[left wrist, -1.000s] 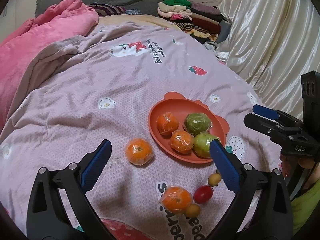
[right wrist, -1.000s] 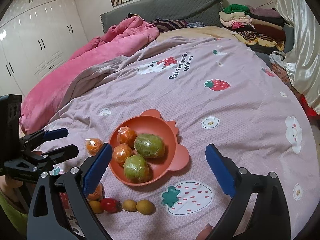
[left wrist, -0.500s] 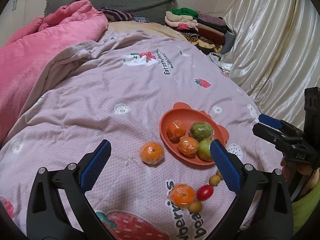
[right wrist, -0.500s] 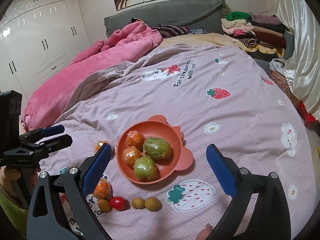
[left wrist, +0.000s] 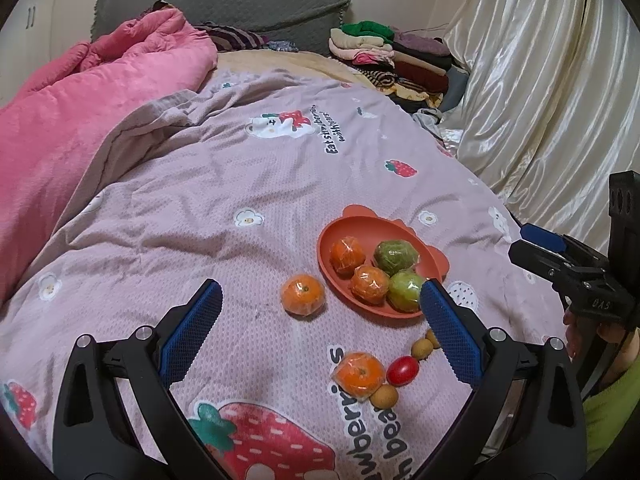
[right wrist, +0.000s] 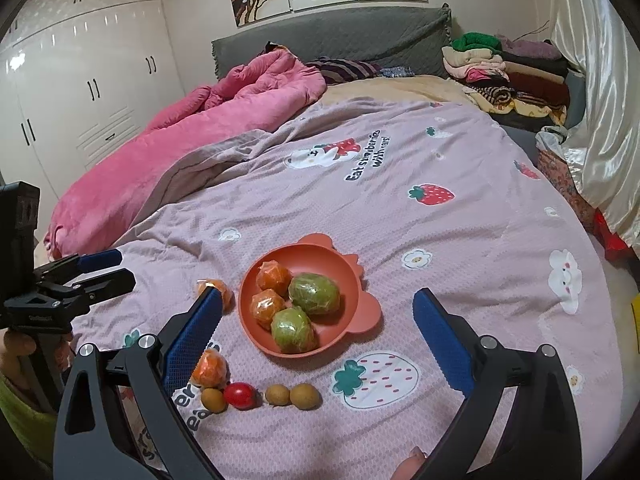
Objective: Organize fruits
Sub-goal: 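Lift both tools away from the bowl and back off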
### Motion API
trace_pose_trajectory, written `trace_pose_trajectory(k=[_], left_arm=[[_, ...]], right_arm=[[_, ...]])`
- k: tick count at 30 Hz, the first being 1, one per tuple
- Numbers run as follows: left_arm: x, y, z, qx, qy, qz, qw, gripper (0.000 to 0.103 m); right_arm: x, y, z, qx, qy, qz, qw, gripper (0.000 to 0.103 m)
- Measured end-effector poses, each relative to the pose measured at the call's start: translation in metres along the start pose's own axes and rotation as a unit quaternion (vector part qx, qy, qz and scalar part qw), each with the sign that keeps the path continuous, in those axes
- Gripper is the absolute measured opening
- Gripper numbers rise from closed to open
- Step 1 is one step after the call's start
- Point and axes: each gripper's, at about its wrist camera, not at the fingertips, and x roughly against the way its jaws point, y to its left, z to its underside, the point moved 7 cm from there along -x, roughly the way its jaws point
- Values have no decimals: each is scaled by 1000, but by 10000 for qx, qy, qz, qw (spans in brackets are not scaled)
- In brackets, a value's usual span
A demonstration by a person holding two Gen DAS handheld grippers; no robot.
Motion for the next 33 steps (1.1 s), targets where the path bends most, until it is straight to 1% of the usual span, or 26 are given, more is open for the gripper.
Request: trace_pose_trajectory(k=[13,27,33], left_arm=[[7,-12,10,-86,90,54,9999,93],[16,-21,21,-202,144,7,9997,93],[16,-25,27,-294,217,-78,9993,93]], right_arm=[[17,-2,14,38,0,39,10000,96],[22,5,27,154,130,22,9998,96],[25,8,34,236,139,36,9996,96]])
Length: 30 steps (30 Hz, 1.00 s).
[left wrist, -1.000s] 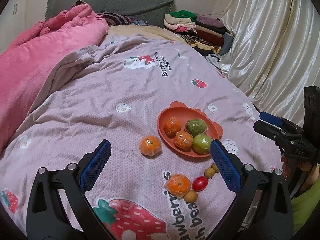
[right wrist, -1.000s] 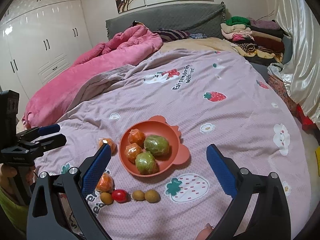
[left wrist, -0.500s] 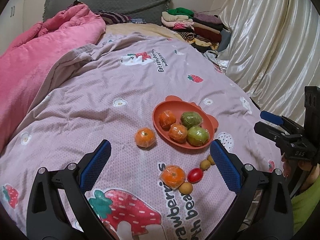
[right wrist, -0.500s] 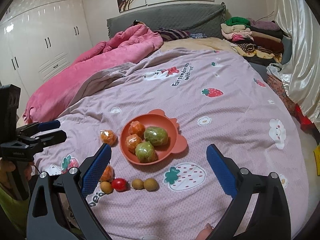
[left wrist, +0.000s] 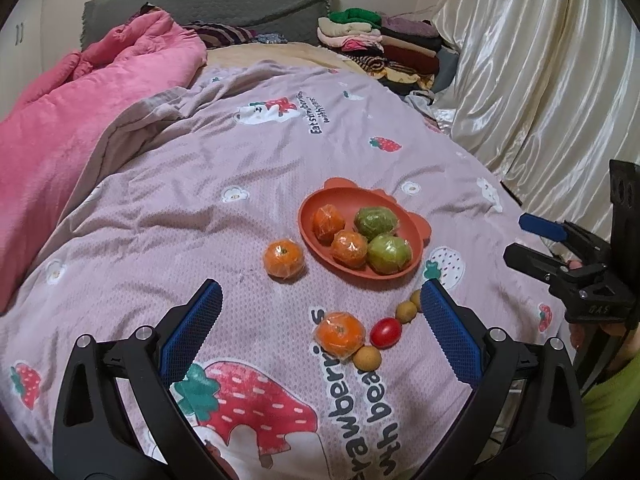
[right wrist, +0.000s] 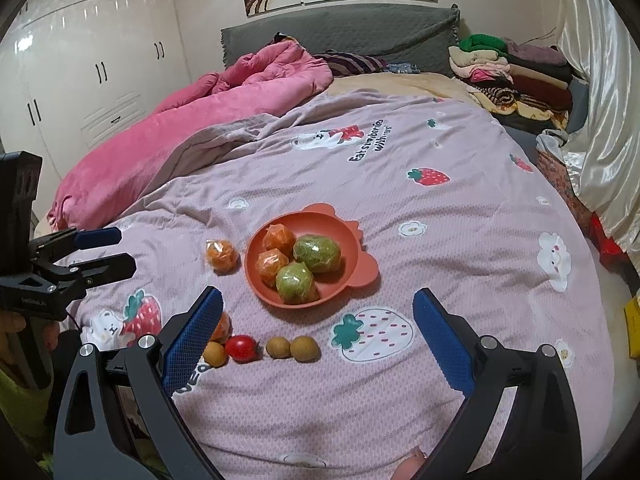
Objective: Organize fruits
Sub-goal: 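Lift both tools away from the bowl and back off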
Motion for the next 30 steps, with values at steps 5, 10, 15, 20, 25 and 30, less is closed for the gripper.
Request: trace_pose_trajectory(k=[5,10,15,20,25,30], left_arm=[[0,-4,7,-73,83,-48,9999,93],[1,-8,12,-108,128,-89,9998,93],[-1,-13,18,-152,205,-88,9996,93],[-8,-20,25,-266,322,-122,9991,93],[-12,-25,32,-351,415,-155,9984,93],[-17,-28,40,-425,511,-196,9976,93]], right_arm=[[2,-1,6,-19,7,-5,10000,96],[3,-4,15,-19,64,-2,10000,96],[2,-6,23,-37,109,-2,9999,96],[1,-6,31,72,166,68,9998,96],[0,-6,37,93,187,34,9998,96],[-3,-7,42,144,210,40,9997,96]])
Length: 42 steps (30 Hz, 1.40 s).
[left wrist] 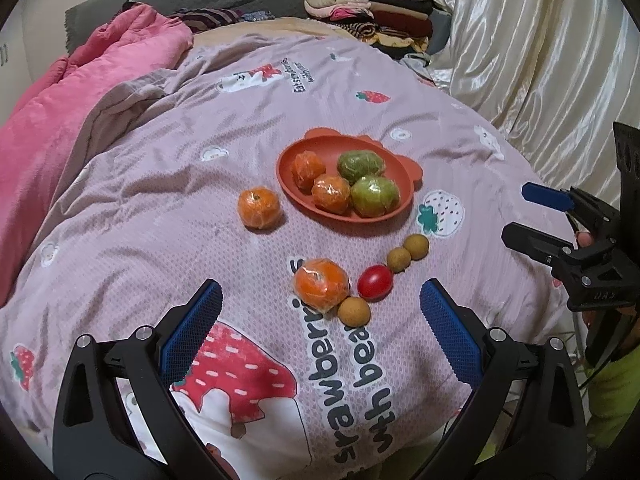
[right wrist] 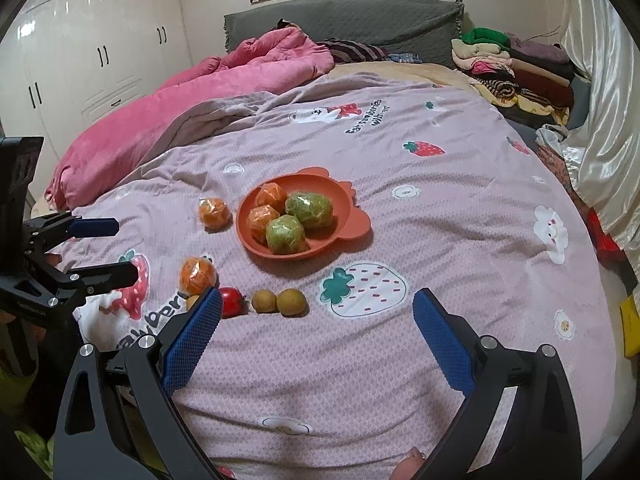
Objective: Organize fruits
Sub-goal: 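Lift both tools away from the bowl and back off, then grasp a wrapped orange with the left tool while the right tool grasps a small yellow fruit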
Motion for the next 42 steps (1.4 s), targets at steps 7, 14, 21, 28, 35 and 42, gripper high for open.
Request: trace_pose_trajectory(k=[7,14,21,28,35,42], left_arm=[[-7,-5,8,-75,123,-5,9999,93],[-15,-6,15,-119,241,-2,9996,93],[-24,-4,19,-94,314,13,9995,93],[-35,-2,21,-77,383,-4,9992,93],[-45,2,21,-82,437,-19,9990,82],[-56,1,18,-155,473,156,9986,60]], right_arm=[[-4,3,10,56,70,-72,9999,96],[-14,8,20,158,175,-91,9997,96],[-22,10,25,288,263,-100,9992,95],[-32,12,29,431,386,-85,9983,93],[-45,16,32,513,507,-218,9972,76],[-57,20,36,607,614,-289,9958,57]])
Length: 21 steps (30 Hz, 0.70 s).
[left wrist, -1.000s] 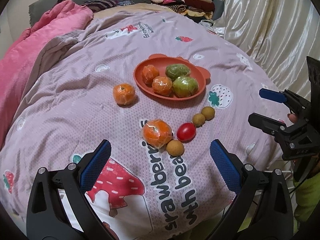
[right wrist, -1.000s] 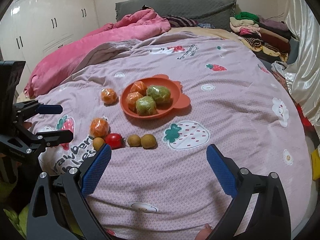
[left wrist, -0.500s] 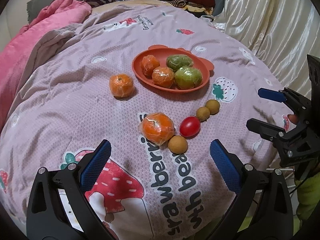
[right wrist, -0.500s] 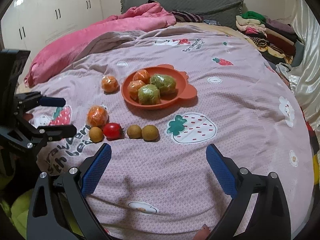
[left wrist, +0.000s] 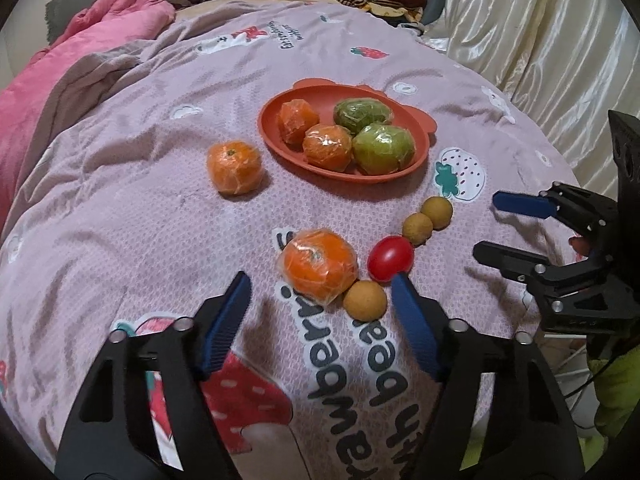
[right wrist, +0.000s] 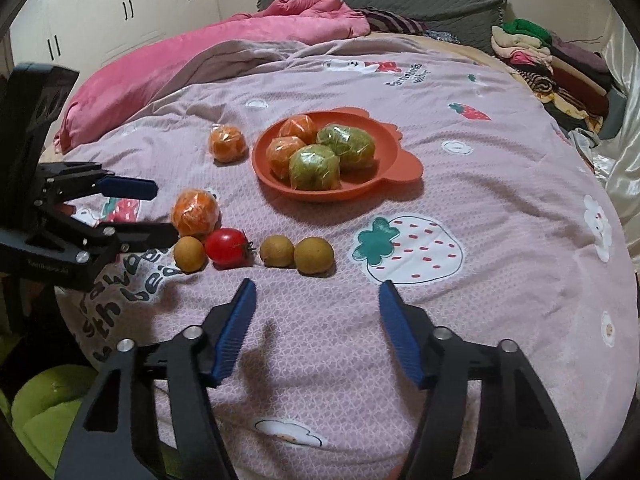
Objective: Organize fruits
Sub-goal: 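Grasp a wrapped orange with the left tool while the right tool grasps a small yellow fruit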
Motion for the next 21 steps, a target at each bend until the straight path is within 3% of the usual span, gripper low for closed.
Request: trace_pose_trajectory(k=[9,21], left_arm=[[-17,2,0,80,204,219,9995,55],[-21,7,-3,92,213,108,9997,45]], right_arm=[[-14,-2,-7,151,82,-10,9999,47],[-34,-4,-9,210,170,-188,9995,31]])
